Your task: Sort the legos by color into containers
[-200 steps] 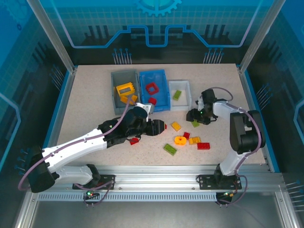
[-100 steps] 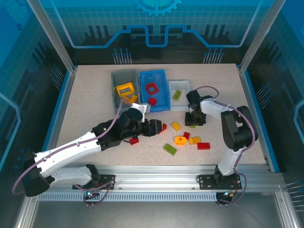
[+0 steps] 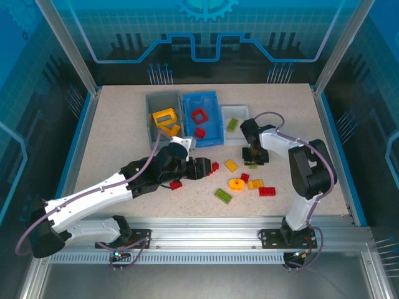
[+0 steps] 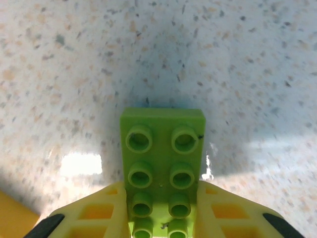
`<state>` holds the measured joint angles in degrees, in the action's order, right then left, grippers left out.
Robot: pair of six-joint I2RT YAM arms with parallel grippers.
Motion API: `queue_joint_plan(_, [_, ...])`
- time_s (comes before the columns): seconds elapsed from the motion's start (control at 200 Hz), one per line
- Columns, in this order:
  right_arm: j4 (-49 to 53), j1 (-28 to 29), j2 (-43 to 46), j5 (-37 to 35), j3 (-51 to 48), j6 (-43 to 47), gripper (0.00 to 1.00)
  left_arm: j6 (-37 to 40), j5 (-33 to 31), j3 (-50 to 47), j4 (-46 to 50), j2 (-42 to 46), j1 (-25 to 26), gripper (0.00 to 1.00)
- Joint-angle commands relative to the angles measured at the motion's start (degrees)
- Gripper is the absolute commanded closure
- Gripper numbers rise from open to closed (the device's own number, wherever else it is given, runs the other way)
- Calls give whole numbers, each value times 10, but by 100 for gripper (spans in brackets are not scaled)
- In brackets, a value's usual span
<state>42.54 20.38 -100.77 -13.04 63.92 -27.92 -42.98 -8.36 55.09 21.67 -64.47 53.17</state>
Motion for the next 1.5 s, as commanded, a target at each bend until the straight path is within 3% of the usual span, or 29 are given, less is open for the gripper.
queue_joint_plan(0.0, [19, 25, 77, -38, 20, -14, 76, 18, -18, 51, 34, -4, 1, 41])
queue_joint_plan(0.1, [41, 37, 59, -29, 83, -12, 76, 25, -1, 100, 54, -34, -22, 41])
queue_joint_plan(0.425, [111, 31, -160, -74, 373, -65, 81, 73, 50, 217, 51, -143, -110, 41])
queue_joint_plan(0.705, [174, 13, -302, -91, 555, -123, 81, 92, 64, 241, 16, -189, -128, 41])
queue_joint_plan(0.96, [175, -4, -358, -53, 600, -133, 78, 91, 67, 235, 13, -195, -128, 41])
queue_joint_plan(1.12, [168, -3, -363, -38, 605, -132, 63, 87, 67, 227, 16, -188, -128, 41])
queue_joint_plan(1.23, [161, 3, -341, -36, 592, -133, 55, 83, 64, 213, 18, -178, -128, 41])
queue_joint_plan(1.496, [132, 17, -240, -44, 536, -142, 56, 71, 55, 173, 26, -147, -127, 41])
